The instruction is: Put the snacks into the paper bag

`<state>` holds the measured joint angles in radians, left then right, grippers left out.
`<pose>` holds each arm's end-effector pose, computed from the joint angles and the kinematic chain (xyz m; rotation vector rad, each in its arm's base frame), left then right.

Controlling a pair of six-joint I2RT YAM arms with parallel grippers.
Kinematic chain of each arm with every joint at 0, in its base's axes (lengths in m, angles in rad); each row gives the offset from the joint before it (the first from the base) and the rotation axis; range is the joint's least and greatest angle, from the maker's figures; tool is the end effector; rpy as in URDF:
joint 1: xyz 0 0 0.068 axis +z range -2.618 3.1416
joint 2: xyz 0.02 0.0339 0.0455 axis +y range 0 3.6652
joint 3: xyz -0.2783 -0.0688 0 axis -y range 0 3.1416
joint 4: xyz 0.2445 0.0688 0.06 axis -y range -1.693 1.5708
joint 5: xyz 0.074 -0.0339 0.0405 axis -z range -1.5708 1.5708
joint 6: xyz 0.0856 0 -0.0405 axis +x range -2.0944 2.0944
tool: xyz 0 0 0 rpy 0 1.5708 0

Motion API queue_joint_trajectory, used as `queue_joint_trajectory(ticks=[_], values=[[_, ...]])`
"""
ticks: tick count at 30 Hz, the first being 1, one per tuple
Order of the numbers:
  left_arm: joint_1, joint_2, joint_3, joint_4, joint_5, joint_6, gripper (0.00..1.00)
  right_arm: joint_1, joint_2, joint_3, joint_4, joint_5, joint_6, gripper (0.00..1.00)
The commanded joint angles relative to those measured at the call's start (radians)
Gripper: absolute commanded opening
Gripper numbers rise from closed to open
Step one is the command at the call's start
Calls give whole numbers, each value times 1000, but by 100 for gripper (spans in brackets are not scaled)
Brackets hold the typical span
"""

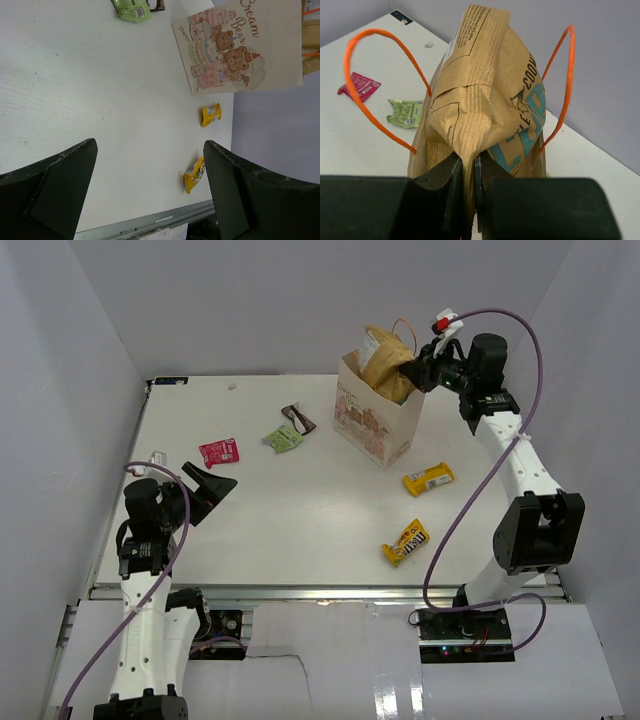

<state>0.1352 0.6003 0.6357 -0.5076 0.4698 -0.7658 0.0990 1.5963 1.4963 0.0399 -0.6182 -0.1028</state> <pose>0.1702 -0.0160 0.2709 -0.6307 2.0032 -0.8672 0.4129 0.0909 0.4184 -0.6292 1.5177 0.4996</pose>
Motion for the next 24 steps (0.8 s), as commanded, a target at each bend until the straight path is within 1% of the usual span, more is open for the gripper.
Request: queue_joint_trajectory(ticks=[1, 2, 4, 7, 8, 9, 10, 11, 12, 15, 18, 21, 22, 23, 24], values=[[-2, 30, -7, 70, 36, -3, 97, 30, 42, 103, 22, 41, -43, 15], [0, 39, -5, 78, 41, -1, 97, 39, 66, 119, 9, 44, -47, 21], [-2, 58, -10, 98, 46, -4, 97, 47, 91, 163, -8, 41, -61, 26], [-2, 70, -22, 121, 53, -12, 97, 65, 128, 215, -38, 41, -77, 39], [-2, 73, -25, 126, 56, -15, 97, 68, 145, 231, -52, 34, -84, 48], [0, 76, -28, 132, 58, -17, 97, 68, 151, 246, -93, 28, -86, 51], [-2, 78, -34, 135, 58, -17, 97, 68, 154, 278, -107, 23, -86, 55], [-2, 79, -36, 138, 61, -17, 97, 68, 142, 286, -121, 17, -89, 57], [-2, 79, -37, 138, 62, -12, 97, 62, 108, 292, -121, 9, -86, 61], [0, 78, -45, 136, 61, -10, 97, 47, 38, 321, -156, -12, -80, 67], [-2, 75, -59, 142, 61, -10, 97, 10, -33, 306, -222, 11, -58, 70], [0, 63, -82, 141, 62, -6, 97, -73, -99, 201, -279, 75, -49, 70], [-2, 56, -93, 136, 63, -4, 97, -87, -111, 129, -293, 81, -46, 70], [-2, 55, -99, 133, 64, -3, 97, -126, -122, 96, -307, 86, -40, 70], [0, 49, -102, 130, 67, 2, 97, -148, -130, 67, -357, 74, -47, 71]])
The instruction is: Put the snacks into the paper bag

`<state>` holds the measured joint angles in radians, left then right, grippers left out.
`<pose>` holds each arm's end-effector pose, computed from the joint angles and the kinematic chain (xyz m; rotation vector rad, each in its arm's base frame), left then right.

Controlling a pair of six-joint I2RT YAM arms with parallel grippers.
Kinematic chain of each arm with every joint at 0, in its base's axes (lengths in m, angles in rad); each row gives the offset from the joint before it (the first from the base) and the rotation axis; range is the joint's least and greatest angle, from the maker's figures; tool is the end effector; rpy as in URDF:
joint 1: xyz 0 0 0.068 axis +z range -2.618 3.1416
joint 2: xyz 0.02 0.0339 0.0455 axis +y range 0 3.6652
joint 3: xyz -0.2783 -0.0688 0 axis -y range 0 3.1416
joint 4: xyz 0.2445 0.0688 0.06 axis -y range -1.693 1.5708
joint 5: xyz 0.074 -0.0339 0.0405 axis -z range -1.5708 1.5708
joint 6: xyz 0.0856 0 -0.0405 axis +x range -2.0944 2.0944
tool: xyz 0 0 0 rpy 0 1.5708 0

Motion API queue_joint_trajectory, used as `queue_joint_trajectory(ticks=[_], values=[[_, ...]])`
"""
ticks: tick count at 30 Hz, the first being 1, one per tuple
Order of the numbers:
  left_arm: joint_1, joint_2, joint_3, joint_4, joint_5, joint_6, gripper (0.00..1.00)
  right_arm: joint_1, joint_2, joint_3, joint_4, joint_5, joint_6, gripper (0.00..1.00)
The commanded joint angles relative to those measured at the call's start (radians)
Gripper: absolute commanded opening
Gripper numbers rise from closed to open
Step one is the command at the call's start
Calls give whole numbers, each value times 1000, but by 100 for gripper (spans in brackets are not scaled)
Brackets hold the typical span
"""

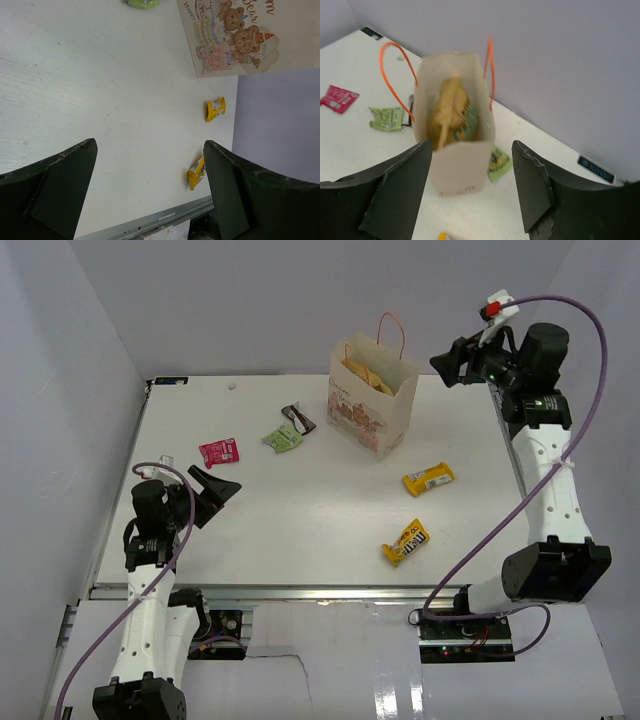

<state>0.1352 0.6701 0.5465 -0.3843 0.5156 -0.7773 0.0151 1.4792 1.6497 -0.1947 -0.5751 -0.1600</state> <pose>0.1857 -0.0173 0.2435 -0.6370 2.0412 -0.9207 0.3704 0.0522 0.4877 -0.5771 1.4942 0.3452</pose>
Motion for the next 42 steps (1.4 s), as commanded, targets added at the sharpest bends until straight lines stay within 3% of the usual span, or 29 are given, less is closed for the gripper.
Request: queue_joint_trajectory(ticks=[1, 2, 3, 4, 5, 6, 8, 9, 12, 17, 25, 29, 36, 37, 40, 42], values=[[-2, -27, -19, -1, 23, 13, 97, -95, -11, -112, -161, 24, -13, 72], [-2, -30, -26, -5, 24, 15, 97, -101, -5, -146, -211, 9, -62, 75], [-2, -35, -31, -7, 26, 16, 97, -106, 19, -155, -277, -23, -245, 83], [-2, -40, -36, -11, 29, 15, 97, -107, 36, -160, -463, -105, -374, 86], [-2, -47, -46, -11, 31, 13, 97, -107, 59, -168, -573, -144, -674, 87], [-2, -49, -51, -11, 35, 7, 97, -107, 108, -174, -799, -191, -838, 88], [-2, -53, -63, -8, 41, 3, 97, -106, 162, -194, -987, -181, -1164, 98], [-2, -52, -68, -8, 44, 1, 97, -106, 200, -205, -1035, -134, -1358, 98], [-2, -52, -74, -7, 61, -7, 97, -104, 222, -264, -973, -36, -1492, 98], [-2, -55, -82, -7, 73, -19, 97, -49, 248, -309, -725, 55, -1526, 95], [-2, -83, -94, -21, 95, -30, 98, 28, 452, -156, -669, 122, -1468, 84], [-2, -84, -99, -25, 96, -34, 98, 36, 526, -140, -684, 170, -1468, 68], [-2, -87, -105, -28, 95, -34, 98, 36, 510, -188, -752, 153, -1474, 37], [0, -86, -106, -30, 93, -34, 98, 36, 494, -205, -776, 133, -1478, 26], [0, -84, -105, -28, 95, -34, 98, 33, 446, -228, -810, 89, -1466, 10], [-2, -87, -103, -30, 96, -33, 98, 31, 417, -240, -830, 32, -1449, 8]])
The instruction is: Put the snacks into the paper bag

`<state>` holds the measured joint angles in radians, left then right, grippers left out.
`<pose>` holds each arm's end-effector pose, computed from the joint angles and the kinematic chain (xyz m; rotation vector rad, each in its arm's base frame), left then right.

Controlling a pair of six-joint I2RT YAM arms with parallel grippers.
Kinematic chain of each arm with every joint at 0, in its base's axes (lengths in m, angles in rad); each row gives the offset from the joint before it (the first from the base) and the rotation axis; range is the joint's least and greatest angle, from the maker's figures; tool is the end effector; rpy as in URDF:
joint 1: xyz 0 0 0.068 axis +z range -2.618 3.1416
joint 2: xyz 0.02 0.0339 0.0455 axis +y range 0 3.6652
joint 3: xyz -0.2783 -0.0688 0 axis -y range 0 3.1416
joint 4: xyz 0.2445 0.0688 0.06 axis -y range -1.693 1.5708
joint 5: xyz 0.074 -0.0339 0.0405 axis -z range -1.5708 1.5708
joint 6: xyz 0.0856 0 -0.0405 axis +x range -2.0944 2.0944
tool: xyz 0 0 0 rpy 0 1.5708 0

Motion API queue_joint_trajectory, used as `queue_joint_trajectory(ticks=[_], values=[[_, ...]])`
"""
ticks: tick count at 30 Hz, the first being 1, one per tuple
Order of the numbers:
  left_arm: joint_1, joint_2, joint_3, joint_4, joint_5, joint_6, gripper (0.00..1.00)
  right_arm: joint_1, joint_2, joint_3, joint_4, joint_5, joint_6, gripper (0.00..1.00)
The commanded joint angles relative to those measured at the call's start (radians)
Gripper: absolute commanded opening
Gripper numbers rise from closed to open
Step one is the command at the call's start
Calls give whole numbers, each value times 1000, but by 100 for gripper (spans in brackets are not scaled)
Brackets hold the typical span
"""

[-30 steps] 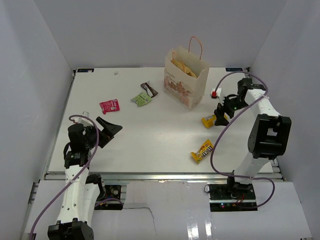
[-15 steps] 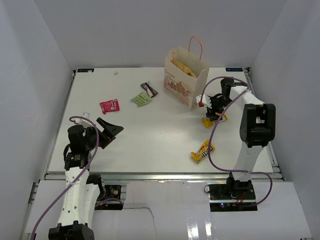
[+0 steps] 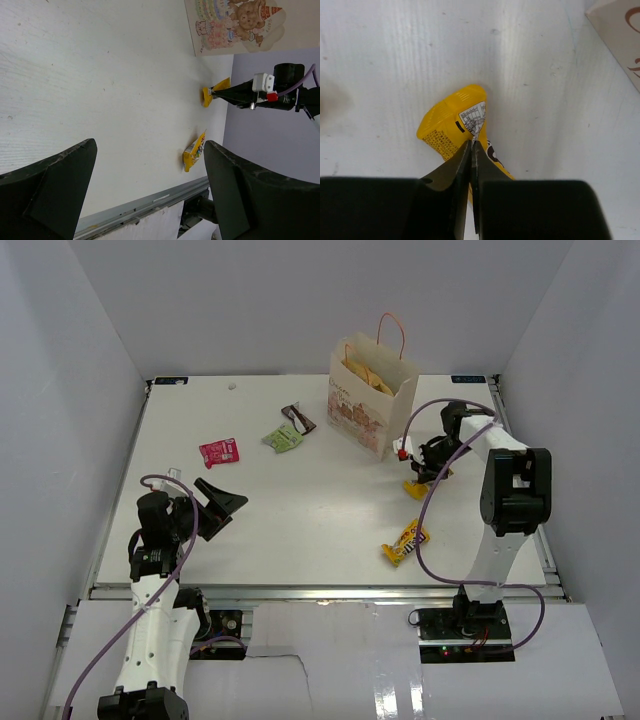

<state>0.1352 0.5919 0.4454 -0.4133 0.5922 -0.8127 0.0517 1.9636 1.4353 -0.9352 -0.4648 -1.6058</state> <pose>0.1675 -0.0254 0.2154 -0.6630 2.0938 -1.0214 0.3816 0.0582 0.1495 -2.0271 1.8117 0.3564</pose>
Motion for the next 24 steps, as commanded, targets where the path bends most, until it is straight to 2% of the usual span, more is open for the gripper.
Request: queue_joint_trajectory(ticks=[1, 10, 11, 13, 14, 15, 16, 18, 19, 20, 24], values=[[-2, -9, -2, -1, 18, 3, 98, -6, -83, -29, -99, -96, 16, 8], [0, -12, -11, 1, 20, 4, 98, 8, -359, 30, -189, -468, 154, 8], [-2, -10, -8, 1, 18, 6, 98, 11, -380, 46, -160, -521, 258, 8], [-2, -4, -5, 1, 20, 6, 98, 17, -445, 94, 19, -590, 424, 8], [-2, -4, -4, 2, 20, 7, 98, 20, -466, 100, 123, -600, 665, 8], [-2, -3, -4, 2, 21, 7, 98, 23, -488, 102, 250, -595, 804, 8], [-2, 2, -1, 4, 21, 7, 98, 31, -518, 99, 517, -578, 940, 8], [-2, 2, 3, 2, 23, 10, 98, 43, -519, 122, 721, -484, 1244, 8], [-2, 2, 4, 2, 23, 10, 98, 62, -484, 152, 822, -442, 1308, 8], [0, -1, 7, 4, 23, 10, 98, 71, -462, 221, 851, -370, 1396, 8], [-2, -9, 12, 2, 23, 4, 98, 129, -314, 361, 921, -166, 1544, 8]])
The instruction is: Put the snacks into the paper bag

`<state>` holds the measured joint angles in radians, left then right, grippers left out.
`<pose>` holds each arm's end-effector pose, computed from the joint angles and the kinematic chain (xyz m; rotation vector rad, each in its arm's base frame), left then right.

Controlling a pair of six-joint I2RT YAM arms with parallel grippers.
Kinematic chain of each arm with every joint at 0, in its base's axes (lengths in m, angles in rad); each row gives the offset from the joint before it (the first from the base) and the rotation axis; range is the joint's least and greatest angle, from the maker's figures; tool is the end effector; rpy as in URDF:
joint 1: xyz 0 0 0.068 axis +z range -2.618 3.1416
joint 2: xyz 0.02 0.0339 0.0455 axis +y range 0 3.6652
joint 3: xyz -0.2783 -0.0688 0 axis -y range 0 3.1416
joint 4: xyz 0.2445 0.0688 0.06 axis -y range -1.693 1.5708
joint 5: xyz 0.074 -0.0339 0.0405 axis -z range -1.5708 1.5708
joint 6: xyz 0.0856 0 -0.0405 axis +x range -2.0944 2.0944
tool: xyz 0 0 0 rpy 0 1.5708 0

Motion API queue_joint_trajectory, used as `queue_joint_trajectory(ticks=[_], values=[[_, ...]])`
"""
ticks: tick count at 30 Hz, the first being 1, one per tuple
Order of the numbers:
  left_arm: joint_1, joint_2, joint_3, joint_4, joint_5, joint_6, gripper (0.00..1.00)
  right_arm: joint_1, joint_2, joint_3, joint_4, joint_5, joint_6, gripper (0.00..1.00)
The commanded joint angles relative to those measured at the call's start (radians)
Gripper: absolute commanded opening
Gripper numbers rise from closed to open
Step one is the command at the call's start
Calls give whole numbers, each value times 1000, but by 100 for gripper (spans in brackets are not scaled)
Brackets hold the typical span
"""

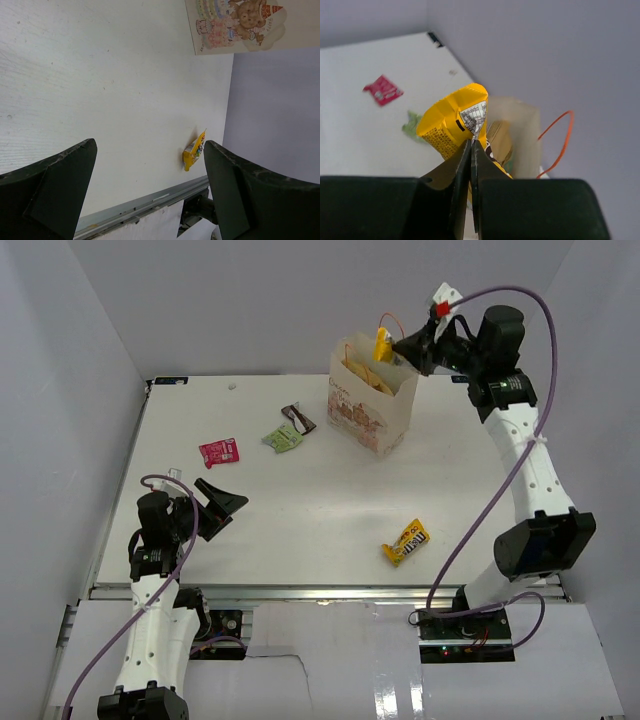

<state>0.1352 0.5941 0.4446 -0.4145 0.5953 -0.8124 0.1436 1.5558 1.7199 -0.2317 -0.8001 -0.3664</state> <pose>0.1675 -0.0257 0.2148 -0.6637 2.0978 -1.0246 0.3679 0.1152 0.4819 -0.9677 1.3234 0.4823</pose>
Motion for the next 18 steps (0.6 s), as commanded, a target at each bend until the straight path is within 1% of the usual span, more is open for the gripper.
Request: queue_joint_trajectory(ticks=[1, 3, 4, 7, 9, 14, 17, 18], values=[[-2, -13, 16, 3, 20, 2, 98, 51, 114, 95, 238, 264, 322, 8], [-2, -16, 19, 3, 20, -5, 98, 97, 160, 136, 264, 390, 359, 8], [-2, -16, 20, 3, 18, -8, 98, 117, 174, 148, 272, 536, 359, 8], [0, -4, 29, 3, 11, -24, 98, 168, 216, 184, 282, 702, 359, 8], [-2, 21, 40, 3, 5, -33, 98, 175, 220, 158, 304, 728, 388, 8], [-3, 101, 74, 13, -22, -53, 98, 179, 190, 49, 348, 779, 373, 8], [-14, 170, 109, 29, -49, -59, 97, 177, 156, -20, 359, 794, 313, 8], [-20, 186, 126, 37, -61, -65, 96, 175, 138, -37, 365, 796, 305, 17]])
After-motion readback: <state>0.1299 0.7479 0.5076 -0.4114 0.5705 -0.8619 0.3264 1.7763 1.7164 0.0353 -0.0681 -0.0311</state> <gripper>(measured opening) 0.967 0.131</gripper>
